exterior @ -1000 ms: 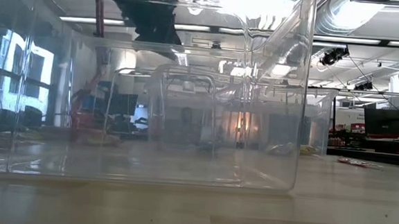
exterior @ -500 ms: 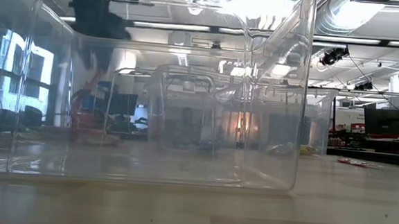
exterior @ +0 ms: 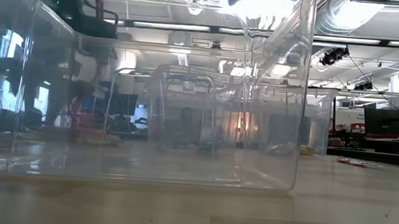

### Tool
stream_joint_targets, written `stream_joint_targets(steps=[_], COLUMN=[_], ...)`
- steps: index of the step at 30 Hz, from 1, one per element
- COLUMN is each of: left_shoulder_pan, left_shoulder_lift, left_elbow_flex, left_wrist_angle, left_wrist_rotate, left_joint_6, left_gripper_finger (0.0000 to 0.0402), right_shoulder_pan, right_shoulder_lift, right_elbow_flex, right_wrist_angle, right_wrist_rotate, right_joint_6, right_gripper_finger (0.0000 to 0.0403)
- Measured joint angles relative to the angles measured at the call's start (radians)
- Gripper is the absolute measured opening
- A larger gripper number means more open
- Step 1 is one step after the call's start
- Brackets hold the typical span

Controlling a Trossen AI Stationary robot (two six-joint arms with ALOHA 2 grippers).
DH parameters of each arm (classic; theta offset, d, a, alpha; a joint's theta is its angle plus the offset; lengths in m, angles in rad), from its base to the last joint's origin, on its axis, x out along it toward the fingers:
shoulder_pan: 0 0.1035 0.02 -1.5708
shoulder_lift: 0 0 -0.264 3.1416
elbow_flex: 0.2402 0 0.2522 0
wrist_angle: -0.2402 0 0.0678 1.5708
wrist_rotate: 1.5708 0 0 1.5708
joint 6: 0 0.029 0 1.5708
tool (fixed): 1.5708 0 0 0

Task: Sort candy
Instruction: Put the blue lollipop into the top left transparent bin

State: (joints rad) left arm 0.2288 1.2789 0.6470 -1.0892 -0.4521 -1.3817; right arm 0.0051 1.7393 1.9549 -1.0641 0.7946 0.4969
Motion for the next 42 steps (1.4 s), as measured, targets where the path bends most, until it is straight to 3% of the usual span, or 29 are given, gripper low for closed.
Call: stream_joint_targets(steps=[10, 21, 29, 35, 42], left_shoulder_pan=[0.039, 0.159, 0.177, 0.167, 0.182], left_shoulder_lift=[0.002, 0.001, 0.003, -0.057, -0.145], left_elbow_flex=[-0.059, -0.160, -0.161, -0.141, -0.080], left_wrist_angle=[0.032, 0.154, 0.158, 0.140, 0.043], left_wrist_rotate=[-0.160, -0.136, -0.152, -0.123, -0.246], left_joint_6=[-0.260, -0.363, -0.472, -0.414, -0.287], left_gripper_finger=[0.0236, 0.0197, 0.0185, 0.0154, 0.0097], right_shoulder_pan=[-0.065, -0.078, -0.078, -0.084, -0.117], right_shoulder_lift=[0.000, 0.001, 0.001, 0.001, 0.001], right_elbow_flex=[0.000, 0.000, 0.000, 0.000, 0.000], right_wrist_angle=[0.000, -0.001, -0.032, -0.056, -0.058], right_wrist_rotate=[-0.090, -0.118, -0.118, -0.118, -0.118], right_joint_6=[-0.070, -0.122, -0.140, -0.163, -0.166], right_gripper_finger=[0.0000, 0.0000, 0.0000, 0.0000, 0.0000])
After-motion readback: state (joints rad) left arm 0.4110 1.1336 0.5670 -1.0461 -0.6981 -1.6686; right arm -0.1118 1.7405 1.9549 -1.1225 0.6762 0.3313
